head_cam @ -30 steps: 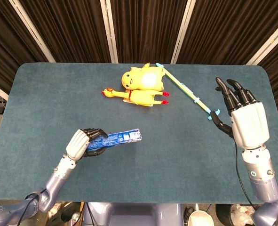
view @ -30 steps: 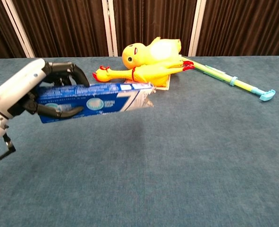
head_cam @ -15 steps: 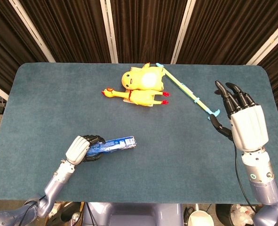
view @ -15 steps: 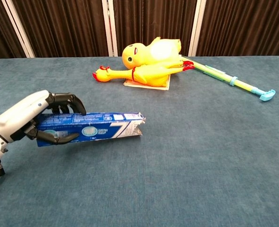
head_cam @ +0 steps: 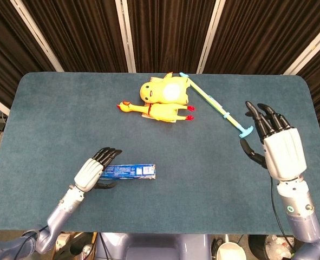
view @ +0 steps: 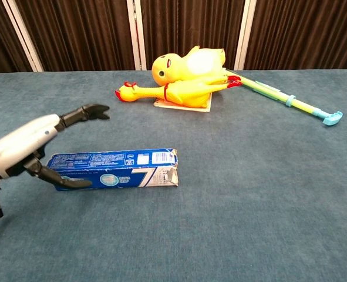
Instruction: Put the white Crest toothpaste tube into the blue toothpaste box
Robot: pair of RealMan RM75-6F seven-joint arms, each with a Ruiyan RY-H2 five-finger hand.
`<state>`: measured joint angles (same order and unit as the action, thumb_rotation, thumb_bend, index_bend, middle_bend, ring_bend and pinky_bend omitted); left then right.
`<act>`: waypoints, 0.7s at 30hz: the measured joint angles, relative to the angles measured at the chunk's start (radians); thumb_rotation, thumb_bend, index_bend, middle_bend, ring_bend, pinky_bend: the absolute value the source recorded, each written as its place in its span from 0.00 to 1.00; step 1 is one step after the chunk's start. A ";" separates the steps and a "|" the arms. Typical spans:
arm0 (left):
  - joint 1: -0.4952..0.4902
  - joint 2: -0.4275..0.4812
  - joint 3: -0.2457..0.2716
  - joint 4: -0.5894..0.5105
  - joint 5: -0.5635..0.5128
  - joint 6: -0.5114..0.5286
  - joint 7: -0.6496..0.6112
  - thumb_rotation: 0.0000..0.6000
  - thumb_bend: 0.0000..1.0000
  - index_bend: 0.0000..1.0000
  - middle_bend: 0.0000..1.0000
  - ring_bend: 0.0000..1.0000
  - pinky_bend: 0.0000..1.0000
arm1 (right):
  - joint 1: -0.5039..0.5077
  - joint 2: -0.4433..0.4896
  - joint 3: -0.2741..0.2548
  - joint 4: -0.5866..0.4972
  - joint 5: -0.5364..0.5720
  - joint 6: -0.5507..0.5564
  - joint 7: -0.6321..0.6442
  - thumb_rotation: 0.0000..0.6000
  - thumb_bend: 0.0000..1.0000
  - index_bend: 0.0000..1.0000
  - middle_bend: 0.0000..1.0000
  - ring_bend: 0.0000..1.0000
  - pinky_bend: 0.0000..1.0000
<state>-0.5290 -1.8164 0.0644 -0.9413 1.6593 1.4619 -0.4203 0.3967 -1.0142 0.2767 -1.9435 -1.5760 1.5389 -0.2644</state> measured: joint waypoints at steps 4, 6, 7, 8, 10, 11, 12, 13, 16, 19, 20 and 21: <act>0.006 0.105 -0.019 -0.180 -0.013 0.013 0.072 1.00 0.17 0.02 0.07 0.09 0.08 | -0.033 0.001 -0.048 0.004 -0.021 0.003 -0.006 1.00 0.31 0.00 0.31 0.18 0.25; 0.015 0.164 -0.029 -0.267 -0.024 0.025 0.115 1.00 0.17 0.01 0.08 0.09 0.08 | -0.052 0.004 -0.072 0.005 -0.019 0.001 -0.009 1.00 0.31 0.00 0.28 0.15 0.22; 0.025 0.208 -0.034 -0.325 -0.034 0.033 0.145 1.00 0.17 0.01 0.08 0.09 0.08 | -0.067 0.008 -0.089 0.003 -0.015 -0.002 -0.011 1.00 0.31 0.00 0.25 0.12 0.19; 0.033 0.242 -0.036 -0.368 -0.041 0.039 0.169 1.00 0.17 0.01 0.07 0.09 0.08 | -0.079 0.010 -0.104 0.002 -0.011 -0.003 -0.011 1.00 0.31 0.00 0.22 0.10 0.17; 0.058 0.328 -0.036 -0.466 -0.058 0.055 0.225 1.00 0.17 0.01 0.07 0.09 0.06 | -0.112 0.017 -0.142 -0.002 0.005 -0.009 -0.012 1.00 0.31 0.00 0.12 0.03 0.07; 0.071 0.366 -0.034 -0.507 -0.064 0.062 0.249 1.00 0.17 0.01 0.07 0.09 0.05 | -0.127 0.020 -0.159 -0.005 0.013 -0.011 -0.011 1.00 0.31 0.00 0.08 0.01 0.04; 0.084 0.404 -0.030 -0.546 -0.069 0.069 0.272 1.00 0.17 0.01 0.06 0.08 0.05 | -0.143 0.023 -0.176 -0.007 0.021 -0.013 -0.011 1.00 0.31 0.00 0.03 0.00 0.01; 0.103 0.453 -0.022 -0.595 -0.074 0.080 0.301 1.00 0.17 0.01 0.06 0.07 0.05 | -0.161 0.027 -0.198 -0.008 0.034 -0.018 -0.012 1.00 0.31 0.00 0.01 0.00 0.00; 0.158 0.561 0.011 -0.695 -0.079 0.107 0.360 1.00 0.17 0.01 0.03 0.04 0.02 | -0.205 0.040 -0.256 -0.010 0.073 -0.040 -0.025 1.00 0.31 0.00 0.00 0.00 0.00; 0.218 0.625 0.059 -0.740 -0.079 0.131 0.391 1.00 0.17 0.00 0.01 0.01 0.01 | -0.252 0.048 -0.299 -0.003 0.099 -0.047 -0.027 1.00 0.31 0.00 0.00 0.00 0.00; 0.235 0.635 0.074 -0.742 -0.078 0.137 0.394 1.00 0.17 0.00 0.00 0.01 0.00 | -0.265 0.048 -0.308 0.002 0.100 -0.044 -0.022 1.00 0.31 0.00 0.00 0.00 0.00; 0.250 0.643 0.087 -0.740 -0.077 0.142 0.396 1.00 0.17 0.00 0.00 0.01 0.00 | -0.277 0.046 -0.316 0.008 0.099 -0.037 -0.014 1.00 0.31 0.00 0.00 0.00 0.00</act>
<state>-0.2787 -1.1738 0.1519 -1.6817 1.5820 1.6036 -0.0247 0.1194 -0.9677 -0.0391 -1.9351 -1.4768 1.5015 -0.2782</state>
